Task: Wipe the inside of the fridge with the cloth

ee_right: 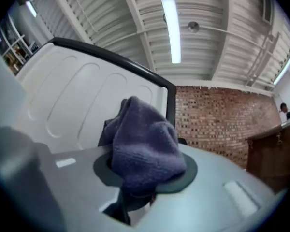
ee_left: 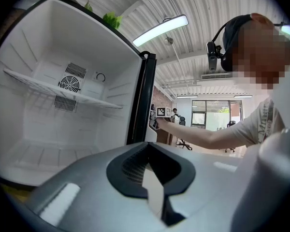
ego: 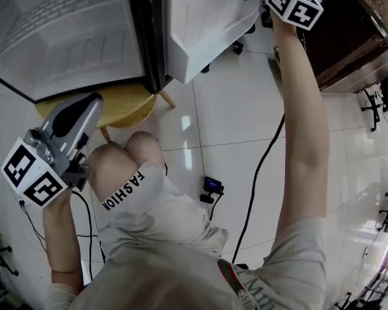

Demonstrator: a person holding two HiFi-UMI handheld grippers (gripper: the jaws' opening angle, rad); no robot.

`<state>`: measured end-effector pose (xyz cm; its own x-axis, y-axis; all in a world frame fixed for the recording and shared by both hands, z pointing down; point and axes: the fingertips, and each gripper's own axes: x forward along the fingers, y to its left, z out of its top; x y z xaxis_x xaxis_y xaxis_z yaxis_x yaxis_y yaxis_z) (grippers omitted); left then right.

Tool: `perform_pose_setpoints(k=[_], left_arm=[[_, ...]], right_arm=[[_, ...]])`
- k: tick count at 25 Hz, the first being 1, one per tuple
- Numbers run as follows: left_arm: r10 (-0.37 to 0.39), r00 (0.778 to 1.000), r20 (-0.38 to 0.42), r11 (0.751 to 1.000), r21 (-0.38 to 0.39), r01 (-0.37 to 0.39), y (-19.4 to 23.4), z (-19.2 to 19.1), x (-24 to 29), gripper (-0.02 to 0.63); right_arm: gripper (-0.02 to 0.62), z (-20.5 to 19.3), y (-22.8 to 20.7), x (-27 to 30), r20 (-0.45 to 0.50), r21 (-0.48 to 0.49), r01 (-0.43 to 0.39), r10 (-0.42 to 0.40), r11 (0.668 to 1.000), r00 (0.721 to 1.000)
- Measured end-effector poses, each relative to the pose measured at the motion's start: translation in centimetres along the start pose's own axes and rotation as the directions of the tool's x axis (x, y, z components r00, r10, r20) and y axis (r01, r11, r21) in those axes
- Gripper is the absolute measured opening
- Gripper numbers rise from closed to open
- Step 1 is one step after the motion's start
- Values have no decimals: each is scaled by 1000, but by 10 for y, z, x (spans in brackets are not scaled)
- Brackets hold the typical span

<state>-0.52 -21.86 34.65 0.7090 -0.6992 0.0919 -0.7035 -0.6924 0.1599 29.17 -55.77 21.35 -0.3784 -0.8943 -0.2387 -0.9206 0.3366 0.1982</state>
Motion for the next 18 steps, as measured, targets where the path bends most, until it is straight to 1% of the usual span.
perform_pose_setpoints(k=[2, 3, 4, 5, 6, 7, 8, 9, 10, 11, 12, 13, 14, 16, 17, 18], left_arm=[[-1, 1000, 2, 1000, -4, 1, 0, -2, 1, 3], [-4, 1000, 2, 1000, -6, 4, -1, -3, 1, 3], [-7, 1000, 2, 1000, -8, 7, -1, -5, 2, 3], [-10, 1000, 2, 1000, -10, 10, -2, -6, 2, 3], [-14, 1000, 3, 1000, -11, 14, -2, -7, 3, 3], [-16, 1000, 4, 1000, -11, 16, -1, -7, 2, 3], [-15, 1000, 4, 1000, -11, 15, 0, -6, 0, 3], [-13, 1000, 4, 1000, -9, 13, 1, -5, -2, 3], [-10, 1000, 6, 1000, -7, 10, 2, -3, -4, 3], [-7, 1000, 10, 1000, -3, 7, 3, -2, -6, 3], [-5, 1000, 15, 1000, -1, 5, 4, -1, -6, 3], [-4, 1000, 18, 1000, 0, 4, 4, -1, -7, 3], [-4, 1000, 20, 1000, -1, 4, 3, -1, -8, 3], [-7, 1000, 22, 1000, -3, 7, -1, -3, -9, 3], [-9, 1000, 24, 1000, -2, 9, -2, -4, -10, 3], [-11, 1000, 26, 1000, -1, 11, -3, -5, -10, 3]], right_arm=[[114, 3, 0, -5, -21, -6, 14, -14, 1000, 1000], [114, 13, 6, -13, -2, 14, 5, -5, 1000, 1000], [114, 29, 19, -26, 47, 37, -31, 29, 999, 998], [114, 50, 42, -45, 116, 39, -94, 89, 995, 989], [114, 72, 72, -69, 189, 11, -179, 174, 984, 967], [115, 90, 108, -94, 248, -39, -274, 275, 961, 929], [115, 102, 146, -117, 283, -97, -362, 375, 927, 883], [115, 109, 183, -137, 294, -157, -430, 458, 889, 839], [115, 112, 214, -150, 290, -209, -475, 518, 855, 805], [115, 111, 235, -157, 280, -247, -498, 553, 831, 785], [114, 109, 246, -159, 273, -269, -506, 568, 820, 776], [114, 105, 248, -158, 265, -279, -505, 571, 817, 777], [115, 97, 242, -153, 244, -285, -494, 561, 821, 791], [115, 70, 218, -135, 183, -278, -457, 514, 845, 838], [117, 57, 204, -125, 172, -250, -453, 499, 856, 849], [118, 48, 192, -117, 178, -211, -454, 491, 865, 853]])
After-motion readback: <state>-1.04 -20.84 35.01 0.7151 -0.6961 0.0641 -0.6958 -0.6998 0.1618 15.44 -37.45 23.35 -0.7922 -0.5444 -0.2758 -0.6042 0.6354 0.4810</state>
